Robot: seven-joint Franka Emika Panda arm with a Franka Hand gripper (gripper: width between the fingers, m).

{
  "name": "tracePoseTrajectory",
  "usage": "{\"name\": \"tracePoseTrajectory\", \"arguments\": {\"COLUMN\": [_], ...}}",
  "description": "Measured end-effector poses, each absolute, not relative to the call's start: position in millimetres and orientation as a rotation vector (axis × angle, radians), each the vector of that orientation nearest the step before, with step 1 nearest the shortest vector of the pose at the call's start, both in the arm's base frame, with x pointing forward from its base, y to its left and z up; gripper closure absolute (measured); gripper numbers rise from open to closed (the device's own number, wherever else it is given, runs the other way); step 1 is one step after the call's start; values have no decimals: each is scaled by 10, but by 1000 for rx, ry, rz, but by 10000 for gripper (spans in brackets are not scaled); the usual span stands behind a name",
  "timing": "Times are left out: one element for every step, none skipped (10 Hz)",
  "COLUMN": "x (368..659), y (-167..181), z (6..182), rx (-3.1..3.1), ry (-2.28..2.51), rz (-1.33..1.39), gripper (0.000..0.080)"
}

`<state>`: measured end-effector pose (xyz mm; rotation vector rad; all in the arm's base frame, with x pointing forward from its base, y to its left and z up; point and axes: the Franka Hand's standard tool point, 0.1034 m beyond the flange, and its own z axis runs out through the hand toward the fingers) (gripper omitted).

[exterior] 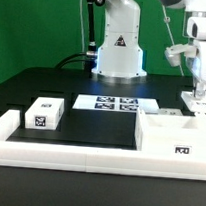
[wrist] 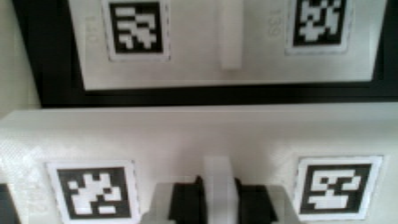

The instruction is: Assemble cabinet

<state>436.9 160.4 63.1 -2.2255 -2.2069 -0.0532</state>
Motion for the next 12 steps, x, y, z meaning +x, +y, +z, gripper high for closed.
{"name": "tracePoseTrajectory", "arguments": {"x": [4367,4359,4351,4351,4352,4356,4383,4419,4463,4527,4500,4493], "y": [1473,1413,1435,1432,1425,1392,1302,1242,1216,1198,1200,1196], "z": [664,647,640,639,638,642,676,698,717,750,733,727], "rx": [-2219,-2235,-2235,-2236,-2237,-2230,-2231,-2244,-2252,-2265,-2264,-2264], "ry": [-2221,-2202,-2200,-2199,-2197,-2205,-2207,-2194,-2184,-2179,-2176,-2175], "rz": [-48,-44,-43,-43,-43,-34,-13,3,15,4,6,9], "gripper": [738,738,738,738,738,738,738,738,738,738,738,738]}}
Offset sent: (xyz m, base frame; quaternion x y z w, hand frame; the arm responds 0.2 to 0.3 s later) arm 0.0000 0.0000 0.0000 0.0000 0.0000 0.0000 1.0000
